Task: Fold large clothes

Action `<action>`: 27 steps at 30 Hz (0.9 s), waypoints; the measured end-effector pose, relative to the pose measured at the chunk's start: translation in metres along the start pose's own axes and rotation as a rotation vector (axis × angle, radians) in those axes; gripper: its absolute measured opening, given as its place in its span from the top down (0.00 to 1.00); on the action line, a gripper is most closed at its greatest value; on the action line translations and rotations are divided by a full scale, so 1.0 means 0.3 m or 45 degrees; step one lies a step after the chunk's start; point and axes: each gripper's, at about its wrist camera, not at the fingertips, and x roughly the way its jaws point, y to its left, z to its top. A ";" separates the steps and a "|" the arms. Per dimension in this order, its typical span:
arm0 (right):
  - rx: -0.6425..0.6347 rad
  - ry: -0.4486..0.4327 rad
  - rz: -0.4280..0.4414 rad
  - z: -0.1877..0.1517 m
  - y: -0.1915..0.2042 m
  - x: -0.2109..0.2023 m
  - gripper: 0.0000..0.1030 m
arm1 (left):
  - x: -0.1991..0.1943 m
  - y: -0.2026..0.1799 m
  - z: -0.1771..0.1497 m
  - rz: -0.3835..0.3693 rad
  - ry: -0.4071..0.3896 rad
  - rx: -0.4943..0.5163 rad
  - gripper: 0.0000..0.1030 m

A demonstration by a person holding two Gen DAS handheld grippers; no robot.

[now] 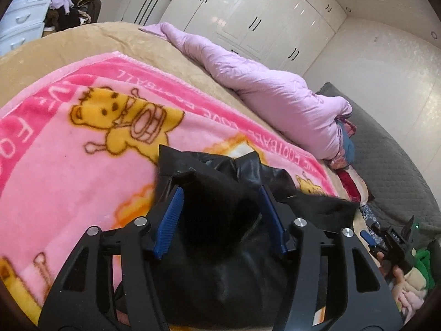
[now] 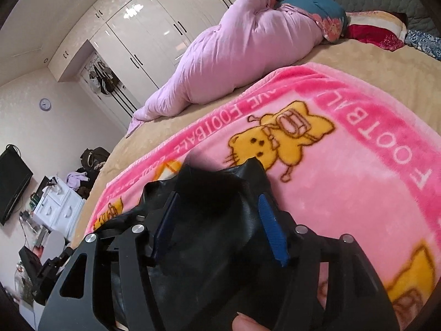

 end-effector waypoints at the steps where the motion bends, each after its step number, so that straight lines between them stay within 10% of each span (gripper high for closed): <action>1: 0.000 -0.006 -0.004 0.001 -0.007 -0.006 0.43 | -0.008 -0.004 0.001 0.003 -0.008 0.006 0.52; 16: -0.474 0.185 -0.296 -0.049 0.055 0.165 0.40 | 0.179 0.016 -0.113 0.285 0.284 0.400 0.50; 20: -0.430 0.293 -0.244 -0.074 0.030 0.224 0.92 | 0.161 0.015 -0.087 0.199 0.253 0.357 0.88; 27: -0.190 0.084 0.023 0.081 -0.006 0.095 0.96 | 0.042 -0.070 0.002 0.159 0.019 0.432 0.95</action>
